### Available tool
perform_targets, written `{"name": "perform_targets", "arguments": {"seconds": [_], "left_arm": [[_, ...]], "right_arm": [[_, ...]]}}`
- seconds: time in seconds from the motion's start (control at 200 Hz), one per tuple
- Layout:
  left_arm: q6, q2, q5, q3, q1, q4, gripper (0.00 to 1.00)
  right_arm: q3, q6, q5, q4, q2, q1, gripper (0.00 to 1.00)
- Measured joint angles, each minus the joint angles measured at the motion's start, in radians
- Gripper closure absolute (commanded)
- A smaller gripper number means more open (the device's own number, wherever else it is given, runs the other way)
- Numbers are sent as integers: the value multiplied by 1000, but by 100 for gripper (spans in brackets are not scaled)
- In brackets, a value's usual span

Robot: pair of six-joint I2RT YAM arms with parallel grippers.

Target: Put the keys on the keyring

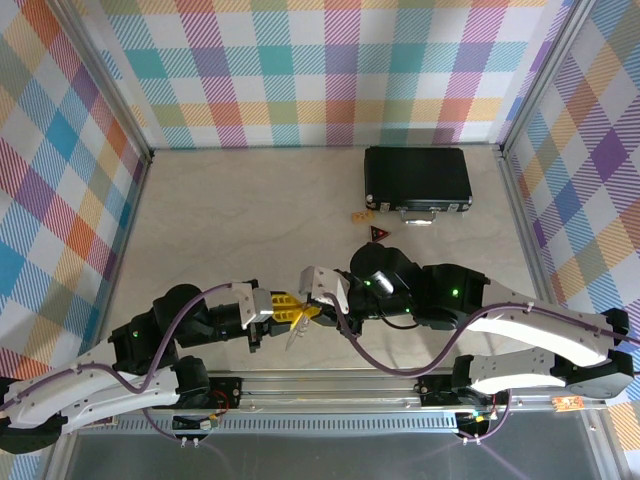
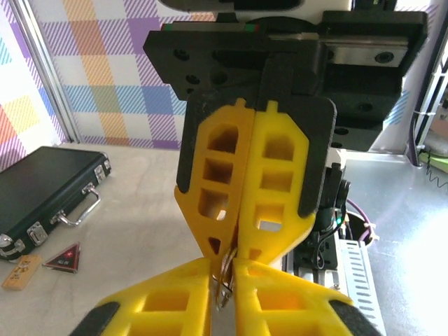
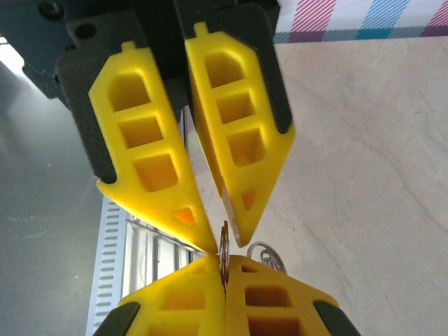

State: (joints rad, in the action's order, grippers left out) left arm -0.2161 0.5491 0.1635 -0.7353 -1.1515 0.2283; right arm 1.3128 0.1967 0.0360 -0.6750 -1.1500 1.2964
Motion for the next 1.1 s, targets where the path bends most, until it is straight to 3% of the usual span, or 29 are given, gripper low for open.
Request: {"name": "perform_targets", "arguments": {"seconds": [0.14, 0.335, 0.485, 0.615, 0.96, 1.1], "left_arm": [[-16, 15, 0, -16, -1, 23, 100], [-17, 16, 10, -19, -1, 29, 100], [-7, -9, 31, -3, -1, -8, 100], [18, -48, 57, 28, -1, -87, 100], [74, -60, 143, 104, -1, -294, 100], [88, -60, 161, 107, -1, -330, 100]], "right_arm": [[2, 3, -6, -12, 0, 0, 100], [3, 2, 0, -16, 0, 1, 100], [2, -13, 10, 5, 10, 4, 80], [-14, -31, 25, 56, 45, 8, 76], [-97, -93, 47, 170, 130, 10, 74], [-107, -110, 64, 190, 140, 10, 80]]}}
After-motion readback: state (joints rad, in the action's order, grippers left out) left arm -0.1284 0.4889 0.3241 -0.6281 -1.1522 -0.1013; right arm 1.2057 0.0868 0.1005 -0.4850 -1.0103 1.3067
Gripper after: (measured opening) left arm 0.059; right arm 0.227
